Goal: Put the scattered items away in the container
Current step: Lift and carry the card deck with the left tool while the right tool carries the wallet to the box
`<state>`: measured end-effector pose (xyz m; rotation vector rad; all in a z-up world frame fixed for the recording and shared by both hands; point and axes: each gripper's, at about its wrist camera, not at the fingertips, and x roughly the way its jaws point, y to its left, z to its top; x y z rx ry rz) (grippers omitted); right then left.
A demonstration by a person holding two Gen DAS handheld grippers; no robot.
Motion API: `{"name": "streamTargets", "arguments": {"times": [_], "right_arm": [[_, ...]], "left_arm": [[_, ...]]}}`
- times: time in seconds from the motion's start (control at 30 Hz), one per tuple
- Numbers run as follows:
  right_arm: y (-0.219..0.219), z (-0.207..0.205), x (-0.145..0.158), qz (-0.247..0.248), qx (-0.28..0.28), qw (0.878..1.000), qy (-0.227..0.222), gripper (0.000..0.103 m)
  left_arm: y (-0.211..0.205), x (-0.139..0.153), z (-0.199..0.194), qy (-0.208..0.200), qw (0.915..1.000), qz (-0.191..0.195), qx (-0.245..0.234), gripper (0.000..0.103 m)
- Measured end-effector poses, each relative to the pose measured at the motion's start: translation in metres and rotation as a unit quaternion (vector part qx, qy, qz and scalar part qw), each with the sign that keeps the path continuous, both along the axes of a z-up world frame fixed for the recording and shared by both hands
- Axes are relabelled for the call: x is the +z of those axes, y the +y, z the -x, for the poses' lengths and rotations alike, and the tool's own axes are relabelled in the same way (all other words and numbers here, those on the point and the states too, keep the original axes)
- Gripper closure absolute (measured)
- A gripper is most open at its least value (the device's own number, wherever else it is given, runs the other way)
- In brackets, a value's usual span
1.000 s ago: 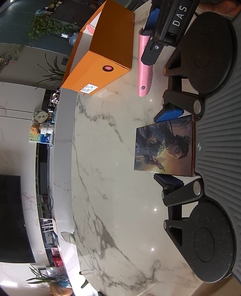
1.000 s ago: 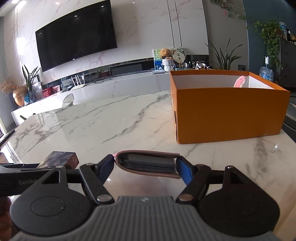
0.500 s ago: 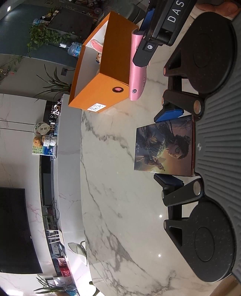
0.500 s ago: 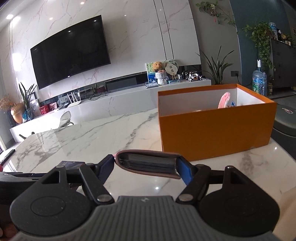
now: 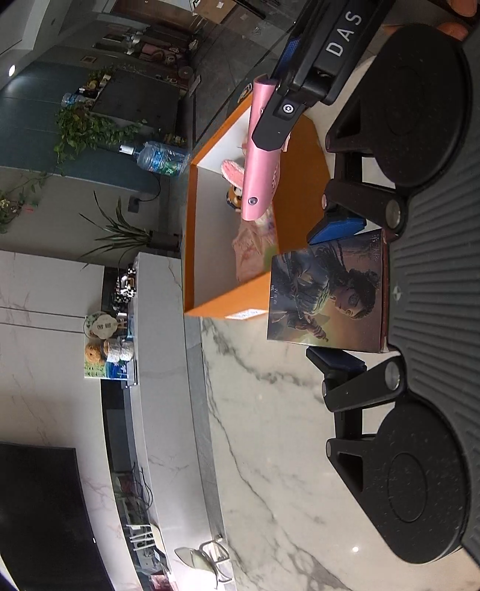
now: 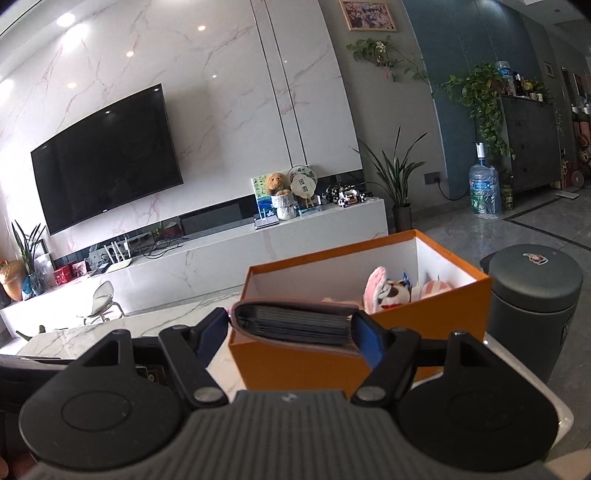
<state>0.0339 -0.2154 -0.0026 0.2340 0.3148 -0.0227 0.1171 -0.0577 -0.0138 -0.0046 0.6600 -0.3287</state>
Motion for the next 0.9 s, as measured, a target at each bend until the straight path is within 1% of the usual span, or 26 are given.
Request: {"name": "streamTargets", "arguments": {"times": [0.23, 0.37, 0.53, 0.6, 0.67, 0.8, 0.9], "right_arm": [[-0.042, -0.040, 0.013, 0.020, -0.029, 0.999, -0.007, 0.028], [-0.061, -0.070, 0.014, 0.025, -0.037, 0.999, -0.006, 0.028], [-0.073, -0.103, 0.001, 0.027, -0.037, 0.999, 0.007, 0.028], [-0.079, -0.116, -0.007, 0.020, -0.036, 0.999, 0.022, 0.028], [-0.085, -0.126, -0.014, 0.014, -0.034, 0.999, 0.034, 0.028], [-0.092, -0.141, -0.025, 0.018, -0.045, 0.998, 0.047, 0.028], [-0.095, -0.154, -0.030, 0.012, -0.047, 0.997, 0.060, 0.028]], "left_arm": [[-0.040, 0.008, -0.044, -0.009, 0.9994, -0.002, -0.032, 0.034], [-0.058, 0.004, -0.072, -0.008, 0.9989, -0.011, -0.045, 0.034], [-0.075, -0.008, -0.098, 0.006, 0.9979, -0.026, -0.059, 0.034], [-0.078, -0.016, -0.111, 0.017, 0.9975, -0.029, -0.062, 0.034], [-0.081, -0.022, -0.122, 0.024, 0.9972, -0.035, -0.062, 0.034], [-0.088, -0.032, -0.140, 0.036, 0.9964, -0.038, -0.066, 0.034], [-0.092, -0.038, -0.148, 0.044, 0.9956, -0.047, -0.068, 0.034]]}}
